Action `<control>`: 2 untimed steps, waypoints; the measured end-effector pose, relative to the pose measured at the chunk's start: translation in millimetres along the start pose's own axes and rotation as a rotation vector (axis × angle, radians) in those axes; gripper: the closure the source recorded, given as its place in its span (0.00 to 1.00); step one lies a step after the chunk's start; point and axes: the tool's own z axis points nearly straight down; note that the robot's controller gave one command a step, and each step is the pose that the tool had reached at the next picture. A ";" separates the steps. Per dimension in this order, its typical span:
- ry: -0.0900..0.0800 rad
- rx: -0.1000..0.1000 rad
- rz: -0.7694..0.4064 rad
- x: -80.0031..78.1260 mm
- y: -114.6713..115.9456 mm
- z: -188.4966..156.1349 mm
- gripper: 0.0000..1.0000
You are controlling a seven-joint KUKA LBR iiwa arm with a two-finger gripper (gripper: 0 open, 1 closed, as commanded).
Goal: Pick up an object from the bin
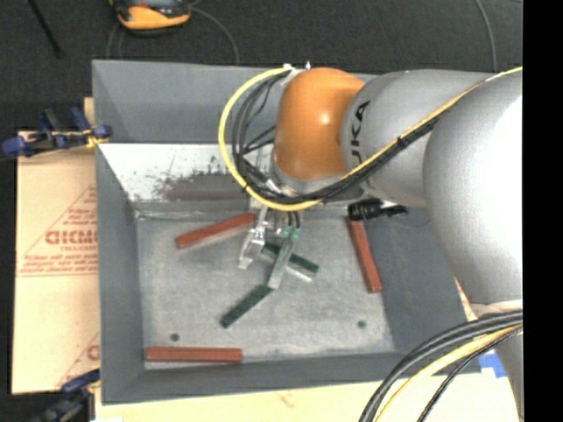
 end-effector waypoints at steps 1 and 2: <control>0.000 0.000 0.000 0.0 0.0 -0.1 0.00; -0.021 -0.008 -0.153 -35.1 19.4 54.8 1.00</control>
Offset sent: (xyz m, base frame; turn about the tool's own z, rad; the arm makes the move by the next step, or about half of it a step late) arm 0.0306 0.0107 -0.0670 -0.1555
